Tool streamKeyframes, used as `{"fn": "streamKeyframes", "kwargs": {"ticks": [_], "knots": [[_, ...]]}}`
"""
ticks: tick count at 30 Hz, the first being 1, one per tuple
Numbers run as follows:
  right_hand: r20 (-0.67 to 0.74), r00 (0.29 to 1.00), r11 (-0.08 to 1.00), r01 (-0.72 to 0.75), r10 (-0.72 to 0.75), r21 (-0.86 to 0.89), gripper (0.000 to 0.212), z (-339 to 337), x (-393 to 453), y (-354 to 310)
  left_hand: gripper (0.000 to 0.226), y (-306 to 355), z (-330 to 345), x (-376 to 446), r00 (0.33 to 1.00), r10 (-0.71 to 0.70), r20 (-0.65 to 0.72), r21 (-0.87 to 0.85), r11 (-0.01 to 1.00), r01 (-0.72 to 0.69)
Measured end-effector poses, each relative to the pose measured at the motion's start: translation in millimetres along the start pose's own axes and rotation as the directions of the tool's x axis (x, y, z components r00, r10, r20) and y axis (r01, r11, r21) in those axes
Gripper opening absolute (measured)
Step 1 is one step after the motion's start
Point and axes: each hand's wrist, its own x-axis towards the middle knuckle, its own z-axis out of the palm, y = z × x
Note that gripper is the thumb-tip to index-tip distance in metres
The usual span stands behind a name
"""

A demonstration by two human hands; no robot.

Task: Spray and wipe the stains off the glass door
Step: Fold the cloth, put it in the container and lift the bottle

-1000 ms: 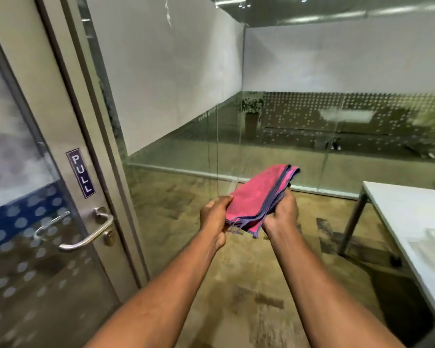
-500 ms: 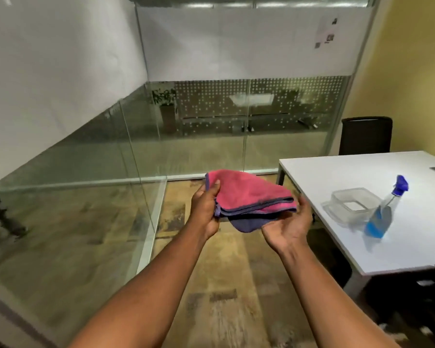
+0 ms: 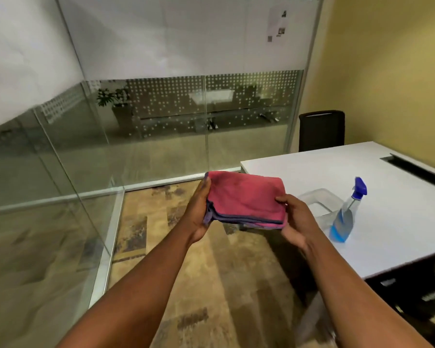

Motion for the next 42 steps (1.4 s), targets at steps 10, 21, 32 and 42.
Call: {"fn": "streamKeyframes", "kwargs": {"ticks": [10, 21, 32, 42], "knots": [[-0.196, 0.951, 0.916, 0.154, -0.239, -0.371, 0.033, -60.5, 68.4, -17.1, 0.035, -41.2, 23.8, 111.3, 0.990, -0.028, 0.141, 0.181, 0.983, 0.002], [-0.313, 0.890, 0.836, 0.125, -0.333, -0.535, 0.014, -75.6, 145.4, -44.9, 0.027, -26.3, 46.5, 248.2, 0.912, -0.130, 0.388, 0.560, 0.819, -0.121], [-0.498, 0.669, 0.536, -0.173, -0.552, -0.826, 0.041, -92.5, 204.0, -67.8, 0.033, -44.0, 95.9, 335.5, 0.907, -0.013, 0.421, 0.592, 0.762, -0.264], [-0.478, 0.714, 0.603, -0.098, -0.512, -0.792, 0.009, -126.7, 258.6, -115.1, 0.047, -77.1, 192.2, 400.4, 0.847, -0.212, 0.487, 0.629, 0.758, -0.172]]}}
